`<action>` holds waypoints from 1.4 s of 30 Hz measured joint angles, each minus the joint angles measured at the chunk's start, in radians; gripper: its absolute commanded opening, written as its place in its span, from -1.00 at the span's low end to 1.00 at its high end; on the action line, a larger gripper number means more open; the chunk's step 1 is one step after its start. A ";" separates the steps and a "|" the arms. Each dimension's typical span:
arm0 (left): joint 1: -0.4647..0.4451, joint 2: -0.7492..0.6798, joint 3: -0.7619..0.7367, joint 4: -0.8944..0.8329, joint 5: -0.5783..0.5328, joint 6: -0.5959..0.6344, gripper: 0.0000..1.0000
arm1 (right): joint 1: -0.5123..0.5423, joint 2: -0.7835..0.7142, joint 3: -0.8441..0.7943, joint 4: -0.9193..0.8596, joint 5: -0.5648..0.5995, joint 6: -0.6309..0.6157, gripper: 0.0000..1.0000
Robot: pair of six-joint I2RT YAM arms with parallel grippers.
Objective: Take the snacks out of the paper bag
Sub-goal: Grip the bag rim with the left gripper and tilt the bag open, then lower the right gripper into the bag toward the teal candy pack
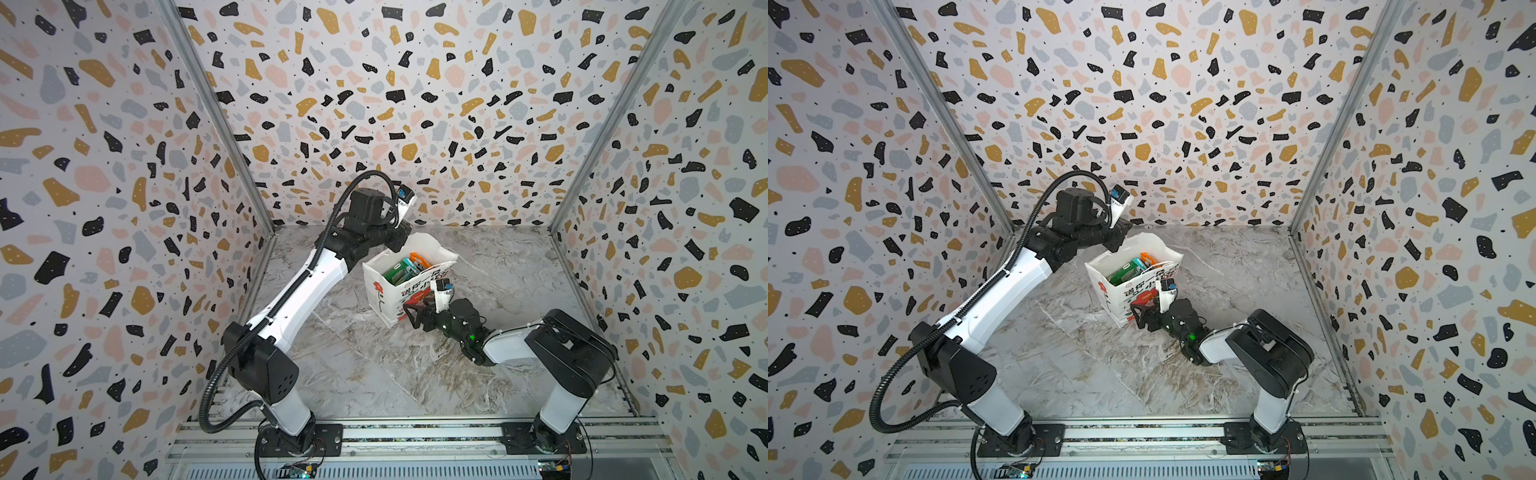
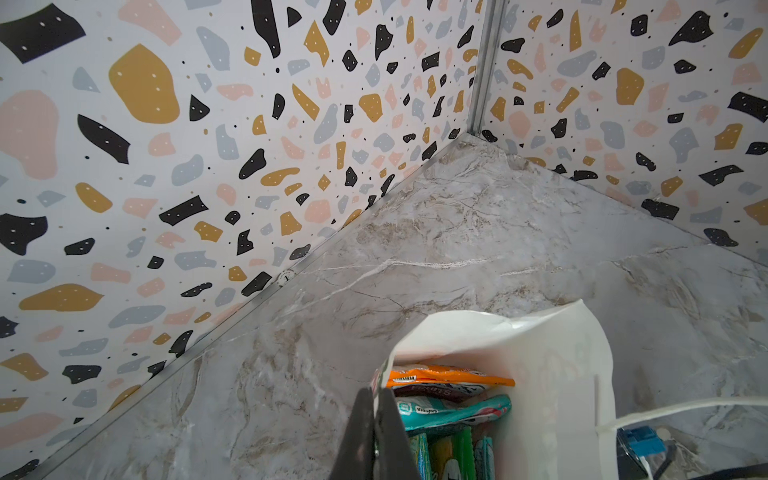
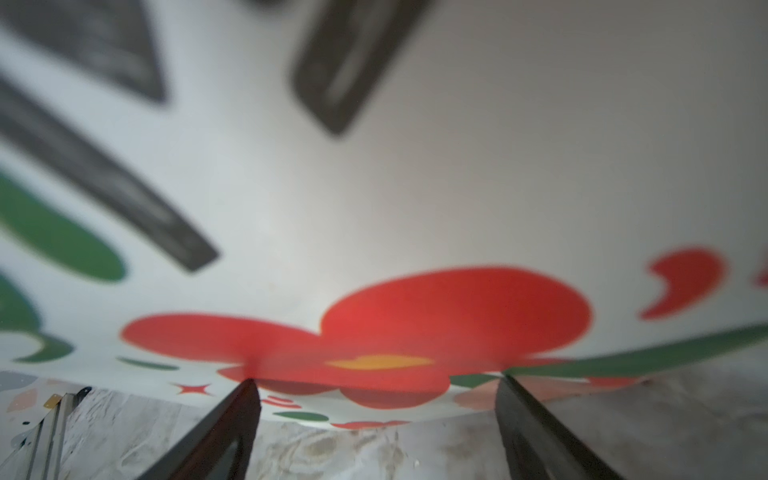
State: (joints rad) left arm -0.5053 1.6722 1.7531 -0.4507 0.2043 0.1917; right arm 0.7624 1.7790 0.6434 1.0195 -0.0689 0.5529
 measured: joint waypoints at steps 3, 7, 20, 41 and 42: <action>0.001 0.018 0.028 -0.003 -0.002 0.027 -1.00 | 0.001 0.058 0.063 0.028 0.002 -0.002 0.79; 0.001 0.034 0.062 0.000 0.002 0.052 -1.00 | 0.001 0.114 0.143 0.029 -0.006 -0.010 0.79; -0.002 -0.072 -0.137 0.143 0.048 0.003 -1.00 | -0.064 -0.161 -0.163 -0.048 0.068 -0.006 0.84; -0.219 -0.262 -0.356 0.259 -0.051 -0.169 -1.00 | -0.224 -0.835 -0.145 -0.734 0.298 -0.142 0.82; -0.220 -0.262 -0.359 0.263 -0.063 -0.180 -1.00 | -0.220 -0.850 -0.127 -0.742 0.261 -0.161 0.81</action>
State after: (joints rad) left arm -0.7250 1.4105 1.3945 -0.1879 0.1413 0.0116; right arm 0.5426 0.9295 0.5159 0.2771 0.1925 0.3916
